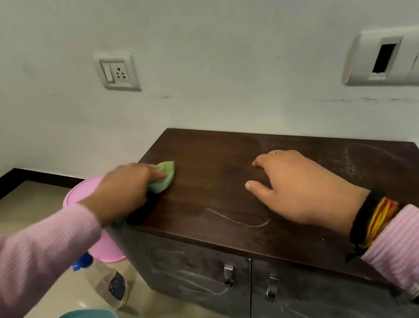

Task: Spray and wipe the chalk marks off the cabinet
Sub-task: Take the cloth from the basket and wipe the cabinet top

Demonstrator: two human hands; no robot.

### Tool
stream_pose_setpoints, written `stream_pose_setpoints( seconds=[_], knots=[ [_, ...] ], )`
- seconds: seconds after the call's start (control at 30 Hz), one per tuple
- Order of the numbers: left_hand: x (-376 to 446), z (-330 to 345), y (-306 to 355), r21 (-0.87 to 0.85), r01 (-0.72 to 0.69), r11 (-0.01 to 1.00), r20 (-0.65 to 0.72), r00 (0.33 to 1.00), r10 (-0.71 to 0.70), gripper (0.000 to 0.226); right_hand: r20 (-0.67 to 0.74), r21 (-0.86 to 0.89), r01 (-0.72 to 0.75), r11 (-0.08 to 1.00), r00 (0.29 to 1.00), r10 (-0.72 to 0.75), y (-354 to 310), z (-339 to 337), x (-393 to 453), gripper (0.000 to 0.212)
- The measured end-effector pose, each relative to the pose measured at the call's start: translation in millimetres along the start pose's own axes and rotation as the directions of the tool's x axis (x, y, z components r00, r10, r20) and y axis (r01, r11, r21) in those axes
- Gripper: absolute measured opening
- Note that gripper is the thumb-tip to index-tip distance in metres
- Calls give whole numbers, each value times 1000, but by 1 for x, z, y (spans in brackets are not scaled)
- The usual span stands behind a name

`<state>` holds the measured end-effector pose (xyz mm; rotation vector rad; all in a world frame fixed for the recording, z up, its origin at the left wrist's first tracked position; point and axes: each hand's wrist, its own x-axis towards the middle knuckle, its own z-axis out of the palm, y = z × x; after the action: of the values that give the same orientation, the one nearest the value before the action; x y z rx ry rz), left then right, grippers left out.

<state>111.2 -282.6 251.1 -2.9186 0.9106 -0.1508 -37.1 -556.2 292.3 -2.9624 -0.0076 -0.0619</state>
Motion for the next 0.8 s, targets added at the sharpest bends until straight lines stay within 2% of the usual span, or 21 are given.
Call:
stream_pose_setpoints(
  seconds=[0.13,0.23,0.3,0.33,0.43,0.5,0.57,0.63,0.7,0.77,0.8],
  knots=[
    [-58,-3,14,-65,9,998,-39,999,-11,69,9,11,-33,999,999,32,16,-2,-6,50],
    [-60,-5,59,-87,-179,980,-52,983,175,71,29,37,-22,999,999,21,14,-1,-7,56],
    [-40,-2,85,-6,-296,955,-37,955,295,71,8,40,-5,999,1000,5,9,-2,-6,58],
    [-27,-1,92,19,-296,955,-25,955,296,71,-9,37,-3,999,1000,4,8,-3,-5,58],
    [6,0,76,43,-173,984,-2,985,174,70,-46,29,-15,999,999,16,9,-7,-6,56],
    [0,-3,53,87,-109,990,42,994,106,70,-49,28,-33,999,998,35,13,-9,-9,54],
    [-25,-2,40,97,-118,988,57,992,113,71,-34,29,-50,998,998,51,16,-11,-13,52],
    [-55,-2,47,64,-186,981,10,983,186,72,-26,30,-64,998,998,65,19,-12,-14,50],
    [-66,-5,76,78,-320,944,-24,946,322,70,-25,36,-78,996,997,79,20,-13,-13,49],
    [-55,-4,112,115,-452,885,-51,887,460,65,-28,39,-82,996,996,83,19,-15,-13,49],
    [-43,-5,126,105,-453,886,-41,888,459,66,-38,33,-80,996,996,82,19,-17,-14,49]
  ],
)
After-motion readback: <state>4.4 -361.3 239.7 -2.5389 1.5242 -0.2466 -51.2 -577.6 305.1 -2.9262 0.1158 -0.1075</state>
